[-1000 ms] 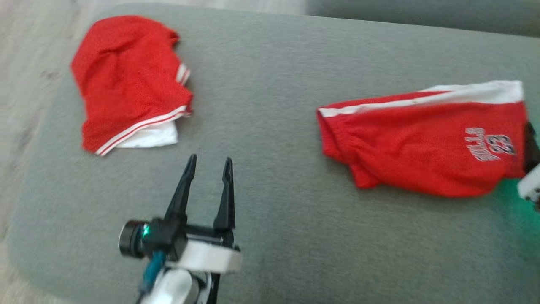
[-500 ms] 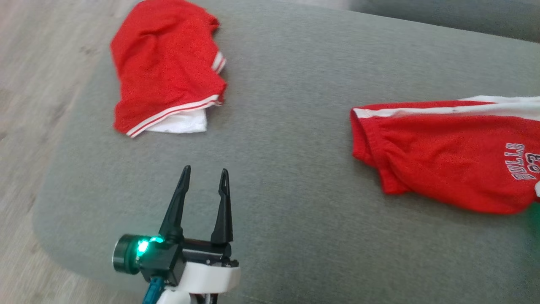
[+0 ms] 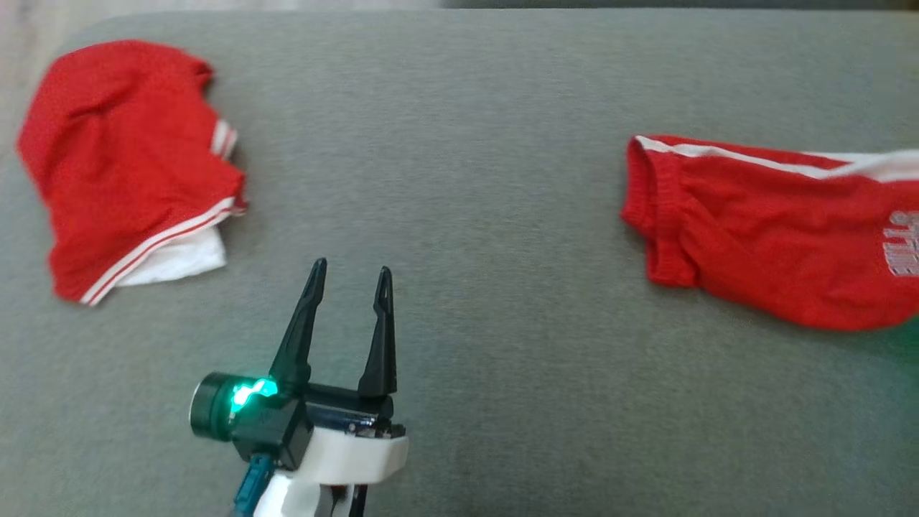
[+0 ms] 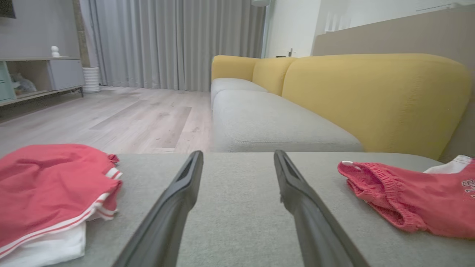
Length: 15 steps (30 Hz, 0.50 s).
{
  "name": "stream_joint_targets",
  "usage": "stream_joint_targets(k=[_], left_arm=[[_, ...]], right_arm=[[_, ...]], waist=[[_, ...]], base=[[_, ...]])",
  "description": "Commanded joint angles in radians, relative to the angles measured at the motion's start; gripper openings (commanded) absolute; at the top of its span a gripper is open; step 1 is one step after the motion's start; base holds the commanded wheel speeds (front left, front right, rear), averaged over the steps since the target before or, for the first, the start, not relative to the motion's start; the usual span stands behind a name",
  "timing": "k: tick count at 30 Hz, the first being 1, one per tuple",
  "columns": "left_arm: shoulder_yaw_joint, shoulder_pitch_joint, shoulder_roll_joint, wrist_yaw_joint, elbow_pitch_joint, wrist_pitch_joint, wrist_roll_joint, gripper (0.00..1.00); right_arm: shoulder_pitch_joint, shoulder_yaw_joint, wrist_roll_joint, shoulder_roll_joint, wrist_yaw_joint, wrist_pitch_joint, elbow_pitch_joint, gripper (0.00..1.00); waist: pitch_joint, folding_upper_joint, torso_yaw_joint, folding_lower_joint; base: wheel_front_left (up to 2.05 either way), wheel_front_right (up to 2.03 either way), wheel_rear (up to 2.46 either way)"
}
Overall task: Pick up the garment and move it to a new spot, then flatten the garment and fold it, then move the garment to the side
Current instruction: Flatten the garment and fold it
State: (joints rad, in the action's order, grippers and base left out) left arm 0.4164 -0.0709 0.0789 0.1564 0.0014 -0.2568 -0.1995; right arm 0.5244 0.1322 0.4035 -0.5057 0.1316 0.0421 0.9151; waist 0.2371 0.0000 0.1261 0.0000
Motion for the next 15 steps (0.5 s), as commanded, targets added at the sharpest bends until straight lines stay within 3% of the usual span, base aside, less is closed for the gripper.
stream_joint_targets(k=[1,8,15], left_arm=[[-0.041,-0.037,-0.008,-0.012,-0.020,-0.005,0.013,1.00],[-0.059,-0.033,-0.017,-0.041,0.008,-0.005,0.018,1.00],[-0.070,-0.009,-0.024,-0.055,0.023,-0.005,0.010,1.00]], right_arm=[[0.027,-0.033,0.004,-0.014,-0.001,-0.031,-0.066,0.00],[0.056,-0.145,0.049,0.062,-0.001,-0.068,-0.256,0.00],[-0.006,-0.301,0.100,0.192,-0.001,-0.016,-0.487,0.00]], waist=[[0.011,0.0000,-0.049,0.0000],[-0.022,0.0000,-0.062,0.0000],[-0.069,0.0000,-0.032,0.0000]], base=[[0.00,0.00,0.00],[0.00,0.00,0.00],[0.00,0.00,0.00]])
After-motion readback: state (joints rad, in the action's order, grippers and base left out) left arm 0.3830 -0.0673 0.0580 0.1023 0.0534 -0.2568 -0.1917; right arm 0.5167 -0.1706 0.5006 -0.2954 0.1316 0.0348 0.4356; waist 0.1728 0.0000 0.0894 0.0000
